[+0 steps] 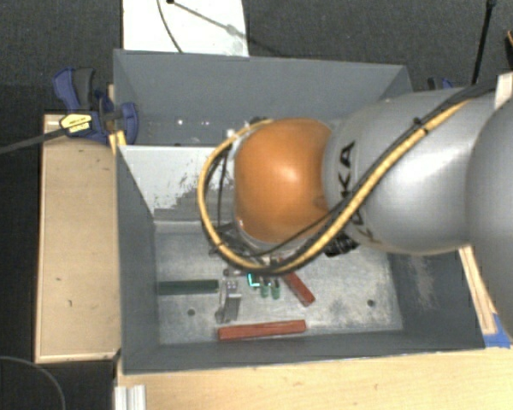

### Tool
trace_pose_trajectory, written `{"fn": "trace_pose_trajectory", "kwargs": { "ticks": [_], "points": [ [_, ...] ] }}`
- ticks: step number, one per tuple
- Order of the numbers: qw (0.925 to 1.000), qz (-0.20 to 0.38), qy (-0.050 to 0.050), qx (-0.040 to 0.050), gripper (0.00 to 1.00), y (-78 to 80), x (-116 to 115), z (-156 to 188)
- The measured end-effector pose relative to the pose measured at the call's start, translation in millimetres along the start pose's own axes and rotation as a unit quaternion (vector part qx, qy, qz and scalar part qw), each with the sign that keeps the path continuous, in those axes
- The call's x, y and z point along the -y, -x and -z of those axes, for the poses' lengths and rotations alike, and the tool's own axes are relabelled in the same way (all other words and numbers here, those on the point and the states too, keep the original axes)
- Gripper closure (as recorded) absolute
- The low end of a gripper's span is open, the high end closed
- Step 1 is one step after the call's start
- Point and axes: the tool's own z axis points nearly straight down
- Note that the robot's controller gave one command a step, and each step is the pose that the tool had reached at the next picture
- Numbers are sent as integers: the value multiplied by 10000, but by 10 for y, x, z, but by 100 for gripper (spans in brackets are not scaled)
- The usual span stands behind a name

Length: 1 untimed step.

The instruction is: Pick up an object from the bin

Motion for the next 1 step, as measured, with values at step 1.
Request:
{"fn": "trace_pose_trajectory", "kwargs": {
  "ticks": [1],
  "points": [
    [9956, -936, -5, 9, 0, 360, 186, -1173]
  ]
}}
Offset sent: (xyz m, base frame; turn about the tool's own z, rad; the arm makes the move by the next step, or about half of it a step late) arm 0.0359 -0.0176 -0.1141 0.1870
